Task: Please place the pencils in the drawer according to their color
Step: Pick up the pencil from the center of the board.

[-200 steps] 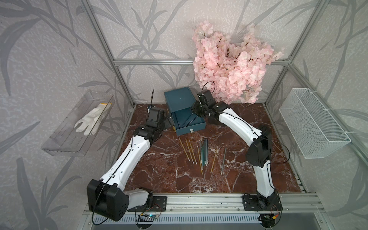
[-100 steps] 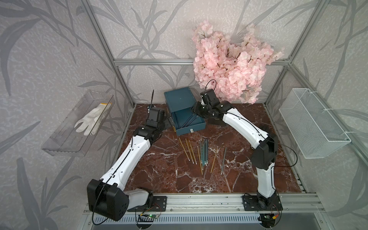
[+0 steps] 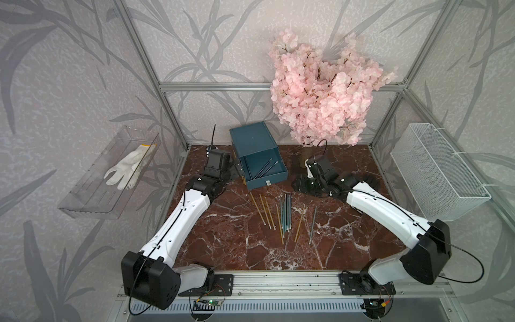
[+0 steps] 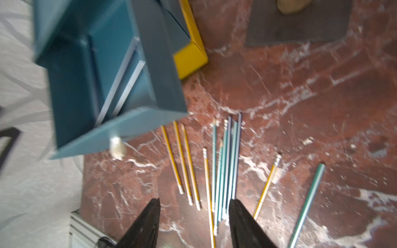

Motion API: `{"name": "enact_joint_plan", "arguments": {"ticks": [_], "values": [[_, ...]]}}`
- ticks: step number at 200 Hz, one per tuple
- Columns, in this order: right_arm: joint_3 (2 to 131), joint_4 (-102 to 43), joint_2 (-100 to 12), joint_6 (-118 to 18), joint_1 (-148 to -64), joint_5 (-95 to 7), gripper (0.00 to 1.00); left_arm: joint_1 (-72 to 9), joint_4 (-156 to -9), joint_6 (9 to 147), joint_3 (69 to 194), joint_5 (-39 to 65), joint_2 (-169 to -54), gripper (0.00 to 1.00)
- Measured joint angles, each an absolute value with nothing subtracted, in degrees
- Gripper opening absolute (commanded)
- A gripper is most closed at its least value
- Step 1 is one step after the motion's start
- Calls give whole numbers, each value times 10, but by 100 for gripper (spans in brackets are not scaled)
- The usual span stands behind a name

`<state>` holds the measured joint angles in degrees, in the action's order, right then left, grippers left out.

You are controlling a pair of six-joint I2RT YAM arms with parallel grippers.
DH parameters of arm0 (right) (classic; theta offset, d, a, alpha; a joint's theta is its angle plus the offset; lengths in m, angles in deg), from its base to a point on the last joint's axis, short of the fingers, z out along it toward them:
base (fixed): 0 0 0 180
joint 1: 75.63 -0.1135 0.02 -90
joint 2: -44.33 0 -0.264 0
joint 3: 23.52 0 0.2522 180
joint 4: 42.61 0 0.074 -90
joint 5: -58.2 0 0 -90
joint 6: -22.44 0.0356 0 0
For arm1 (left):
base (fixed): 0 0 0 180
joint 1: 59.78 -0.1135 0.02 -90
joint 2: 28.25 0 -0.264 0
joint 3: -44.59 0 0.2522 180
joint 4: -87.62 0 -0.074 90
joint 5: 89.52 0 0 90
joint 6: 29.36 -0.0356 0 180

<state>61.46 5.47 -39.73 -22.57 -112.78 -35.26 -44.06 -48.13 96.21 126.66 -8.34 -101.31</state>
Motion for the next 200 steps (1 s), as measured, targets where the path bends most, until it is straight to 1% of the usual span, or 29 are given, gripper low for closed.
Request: {"name": "enact_joint_plan", "arguments": {"ticks": [34, 76, 132, 176, 200], "values": [[532, 67, -406, -238, -1139, -353, 54, -441, -481, 962, 1267, -81, -1013, 100], [531, 75, -473, -267, -1182, -353, 51, -441, -481, 962, 1267, -79, -1013, 100], [543, 79, -549, -281, -1208, -353, 44, -441, -482, 963, 1267, -78, -1013, 100], [560, 77, -579, -285, -1208, -352, 33, -441, -482, 964, 1266, -74, -1013, 100], [562, 77, -590, -285, -1208, -350, 30, -441, -482, 964, 1265, -73, -1013, 100]]}}
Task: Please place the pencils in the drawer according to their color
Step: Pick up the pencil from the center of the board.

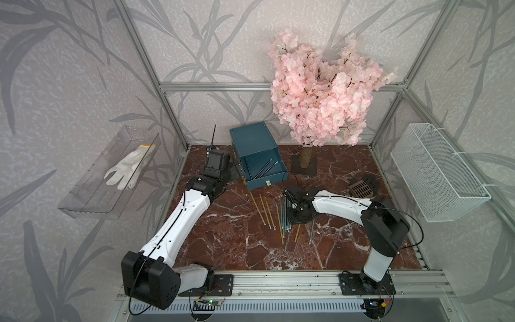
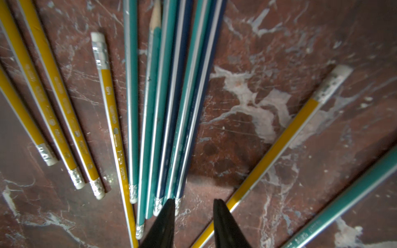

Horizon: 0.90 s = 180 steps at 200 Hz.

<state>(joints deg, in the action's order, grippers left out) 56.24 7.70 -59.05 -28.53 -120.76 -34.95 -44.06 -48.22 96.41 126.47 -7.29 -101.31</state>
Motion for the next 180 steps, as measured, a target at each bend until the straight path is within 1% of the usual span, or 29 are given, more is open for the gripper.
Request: {"name": "enact_joint_plan", "arguments": {"ticks": [104, 180], "values": [[588, 77, -626, -287, -1208, -346, 27, -441, -483, 964, 1264, -71, -1013, 100], [585, 78, -632, -284, -1208, -337, 22, -441, -485, 966, 1264, -71, -1013, 100]]}}
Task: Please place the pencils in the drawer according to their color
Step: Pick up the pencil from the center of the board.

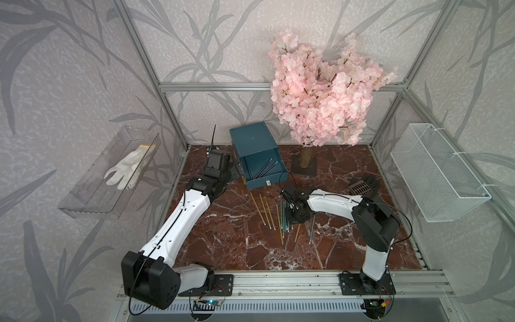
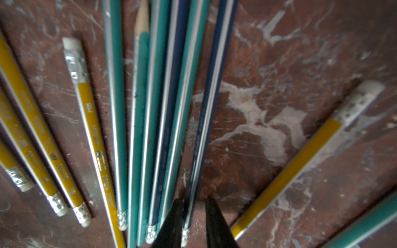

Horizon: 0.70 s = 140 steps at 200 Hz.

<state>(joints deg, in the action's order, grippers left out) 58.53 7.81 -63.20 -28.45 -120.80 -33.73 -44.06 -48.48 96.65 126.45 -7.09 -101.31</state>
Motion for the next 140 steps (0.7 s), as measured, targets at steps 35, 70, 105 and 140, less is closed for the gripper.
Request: {"name": "enact_joint_plan", "arguments": {"ticks": [35, 70, 105, 140], "values": [[574, 77, -624, -284, -1208, -331, 23, -441, -486, 967, 1264, -71, -1013, 100], [554, 79, -608, -281, -1208, -333, 30, -441, -487, 967, 1264, -71, -1013, 100], [542, 79, -599, -280, -1208, -333, 31, -441, -487, 967, 1264, -71, -1013, 100], [540, 79, -598, -280, -1209, -333, 31, -441, -487, 968, 1263, -71, -1013, 100]]}}
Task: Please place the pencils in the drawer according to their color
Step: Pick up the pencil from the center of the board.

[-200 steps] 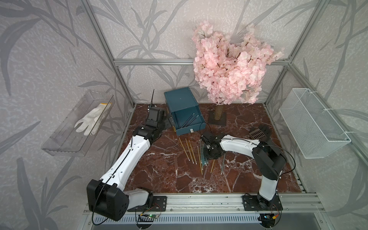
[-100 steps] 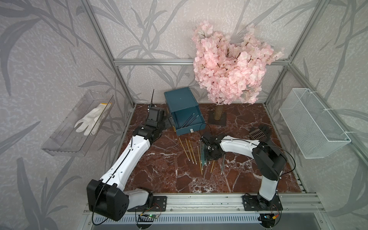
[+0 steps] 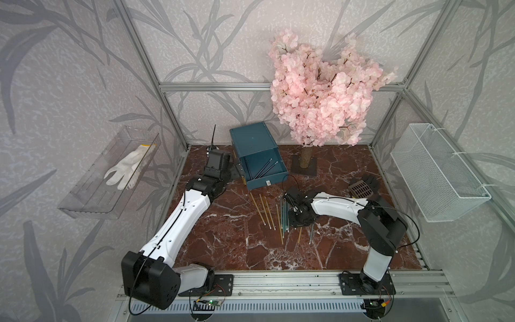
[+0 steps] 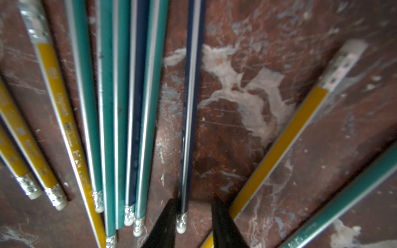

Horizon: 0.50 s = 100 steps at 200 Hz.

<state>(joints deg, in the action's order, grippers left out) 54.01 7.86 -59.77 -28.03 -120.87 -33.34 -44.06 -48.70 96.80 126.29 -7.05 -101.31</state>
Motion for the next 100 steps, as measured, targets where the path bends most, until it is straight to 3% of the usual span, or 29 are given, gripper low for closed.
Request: {"name": "enact_joint_plan", "arguments": {"ticks": [100], "values": [[540, 82, -600, -282, -1222, -317, 23, -441, -489, 968, 1258, -71, -1013, 100]]}}
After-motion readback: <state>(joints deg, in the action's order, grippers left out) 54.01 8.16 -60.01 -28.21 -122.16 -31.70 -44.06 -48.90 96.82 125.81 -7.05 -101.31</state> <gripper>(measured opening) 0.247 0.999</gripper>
